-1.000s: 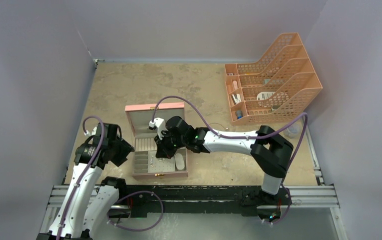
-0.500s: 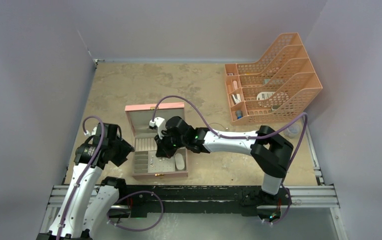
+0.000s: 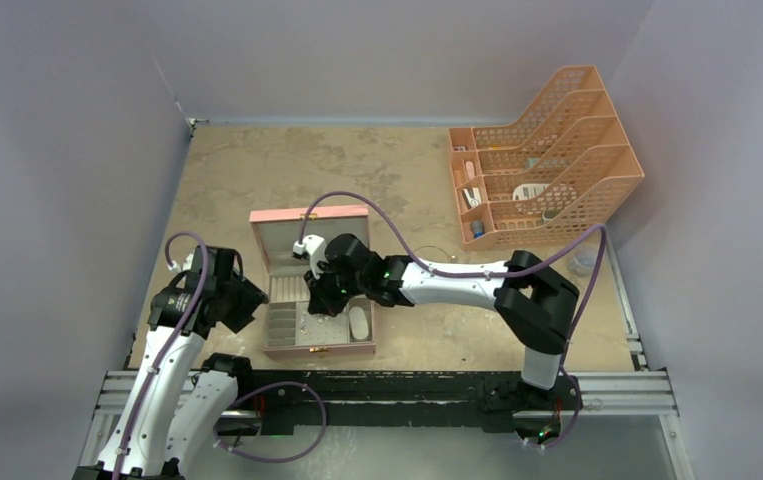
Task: Organize the mixed jewelry
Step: Place the jewelry in the jewelry box.
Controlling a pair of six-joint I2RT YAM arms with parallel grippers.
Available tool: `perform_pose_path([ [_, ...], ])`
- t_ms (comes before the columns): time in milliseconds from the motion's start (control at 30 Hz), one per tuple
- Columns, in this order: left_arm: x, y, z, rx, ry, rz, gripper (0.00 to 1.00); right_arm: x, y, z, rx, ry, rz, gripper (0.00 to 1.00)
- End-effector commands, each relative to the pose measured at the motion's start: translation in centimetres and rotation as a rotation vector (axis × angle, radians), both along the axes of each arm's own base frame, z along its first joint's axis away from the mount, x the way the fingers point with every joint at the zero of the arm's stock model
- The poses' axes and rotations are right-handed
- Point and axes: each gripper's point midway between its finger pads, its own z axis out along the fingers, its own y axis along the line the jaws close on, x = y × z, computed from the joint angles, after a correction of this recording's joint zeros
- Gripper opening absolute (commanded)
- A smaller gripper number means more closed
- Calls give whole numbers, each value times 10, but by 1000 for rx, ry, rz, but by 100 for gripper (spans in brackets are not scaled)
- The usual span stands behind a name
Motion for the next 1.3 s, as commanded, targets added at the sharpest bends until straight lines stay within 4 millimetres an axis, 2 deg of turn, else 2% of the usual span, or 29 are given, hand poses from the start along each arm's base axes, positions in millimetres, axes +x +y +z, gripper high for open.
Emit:
perform_pose_path([
  [0,7,2,11,-2,-40,25,45,5,6,15,20,-24,-26,0],
  [300,8,2,11,-2,-40,26,45,3,-3,26,36,-22,-53,0],
  [533,8,1,11,-3,-43,26,45,-3,-6,25,46,-13,-36,0],
  [767,7,1,12,-5,-49,26,45,-6,-5,29,85,-25,-12,0],
  [1100,7,1,13,-7,-59,25,45,-4,-3,47,194,-89,-13,0],
  [1267,8,1,13,-8,-61,25,45,-4,1,45,200,-90,3,0],
])
